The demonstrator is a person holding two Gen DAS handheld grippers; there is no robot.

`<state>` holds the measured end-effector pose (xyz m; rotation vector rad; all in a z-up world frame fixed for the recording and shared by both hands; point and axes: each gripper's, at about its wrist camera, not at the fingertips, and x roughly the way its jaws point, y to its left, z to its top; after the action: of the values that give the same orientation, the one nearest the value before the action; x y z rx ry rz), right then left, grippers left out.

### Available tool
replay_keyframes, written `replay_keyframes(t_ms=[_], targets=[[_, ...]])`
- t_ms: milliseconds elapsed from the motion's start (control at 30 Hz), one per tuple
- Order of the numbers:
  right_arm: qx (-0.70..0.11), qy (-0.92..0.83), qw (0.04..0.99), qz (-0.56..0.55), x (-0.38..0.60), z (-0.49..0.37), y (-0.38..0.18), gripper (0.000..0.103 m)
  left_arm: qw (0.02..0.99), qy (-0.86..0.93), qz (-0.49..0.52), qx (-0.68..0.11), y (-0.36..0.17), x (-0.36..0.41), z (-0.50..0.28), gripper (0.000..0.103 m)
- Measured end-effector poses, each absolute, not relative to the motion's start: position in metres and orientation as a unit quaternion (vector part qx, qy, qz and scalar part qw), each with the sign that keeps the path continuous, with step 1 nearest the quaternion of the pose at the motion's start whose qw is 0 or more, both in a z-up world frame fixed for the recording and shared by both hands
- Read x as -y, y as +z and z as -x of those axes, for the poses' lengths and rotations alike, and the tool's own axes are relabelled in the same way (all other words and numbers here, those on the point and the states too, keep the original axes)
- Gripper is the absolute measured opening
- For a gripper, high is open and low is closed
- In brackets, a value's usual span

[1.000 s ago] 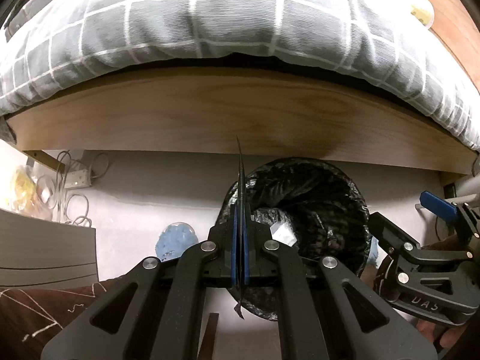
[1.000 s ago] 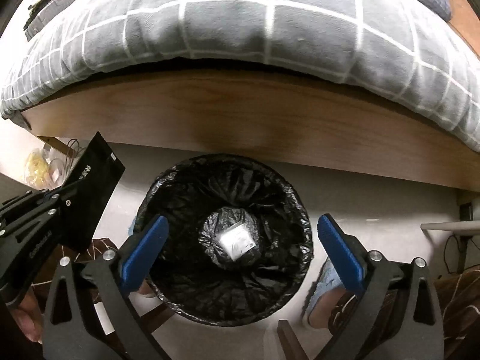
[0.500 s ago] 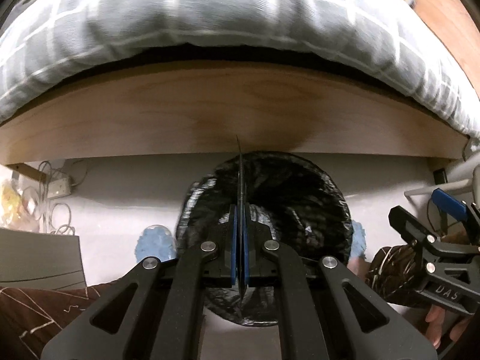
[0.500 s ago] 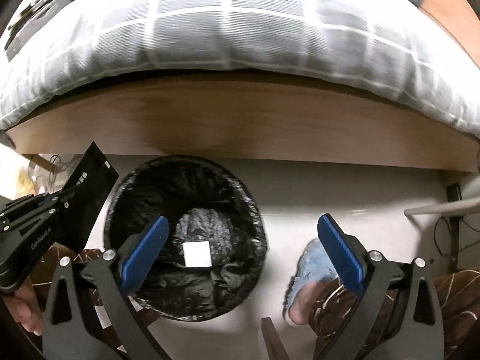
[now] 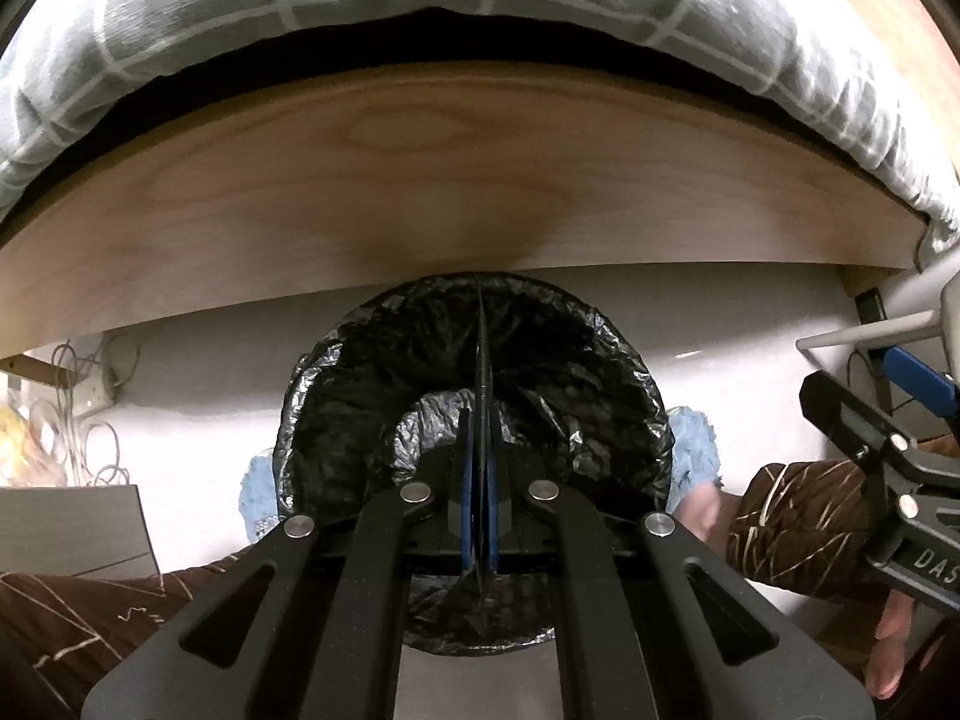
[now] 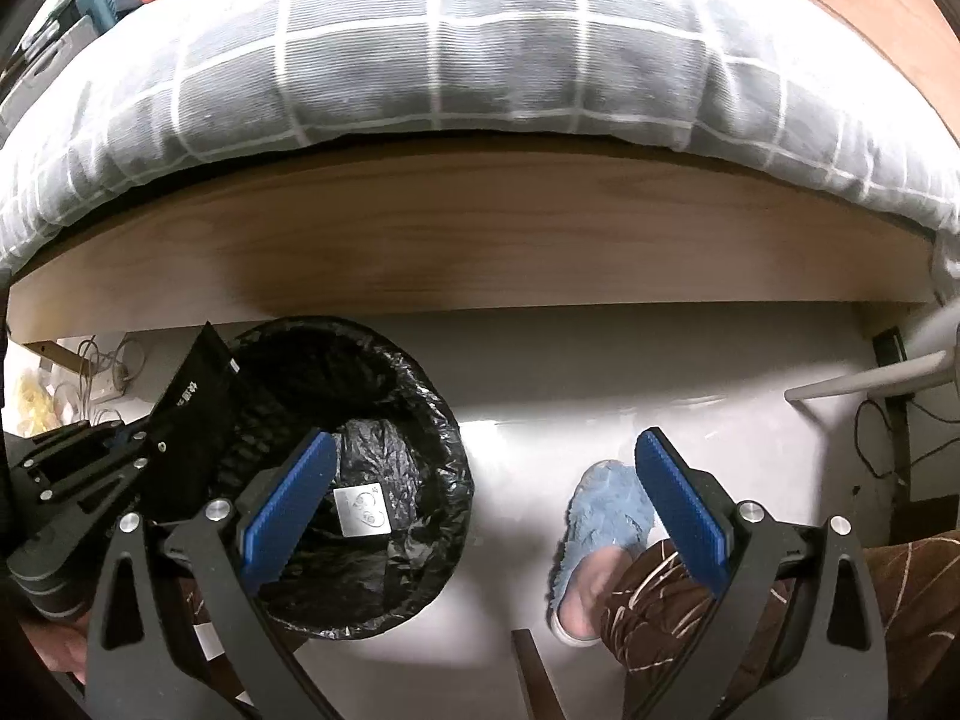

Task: Collect trash
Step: 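Open the left tool to drop the black sachet into the bin, then move both tools back up over the trash on the bed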

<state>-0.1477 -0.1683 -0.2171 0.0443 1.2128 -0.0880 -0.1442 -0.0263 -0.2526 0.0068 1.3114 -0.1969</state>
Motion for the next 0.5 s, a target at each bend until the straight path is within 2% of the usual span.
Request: replay_keyframes(t_ms=[100,167,233,333,500], targets=[[-0.570,-0.040,0.820,-0.023,0.168,0.147,-0.217,0.096,0.788,-0.088,-0.009,-0.609,-0.255,0.027,0.144,0.007],[-0.573,-0.039,0.818,-0.021,0.167,0.146,-0.220,0.096,0.788,-0.085,-0.017,-0.609,-0.257,0.027,0.144,0.015],[-0.575,-0.036,0.817,-0.019,0.165,0.146,-0.220,0.096,0.789,-0.082,-0.015,-0.608,-0.257,0.026,0.143,0.030],[-0.574,-0.033,0.818,-0.017,0.163,0.144,-0.221,0.096,0.794,-0.075,-0.011,-0.603,-0.256,0.022,0.143,0.046],[-0.568,-0.030,0.822,-0.019,0.160,0.143,-0.216,0.096,0.807,-0.068,-0.019,-0.586,-0.244,0.018,0.144,0.064]])
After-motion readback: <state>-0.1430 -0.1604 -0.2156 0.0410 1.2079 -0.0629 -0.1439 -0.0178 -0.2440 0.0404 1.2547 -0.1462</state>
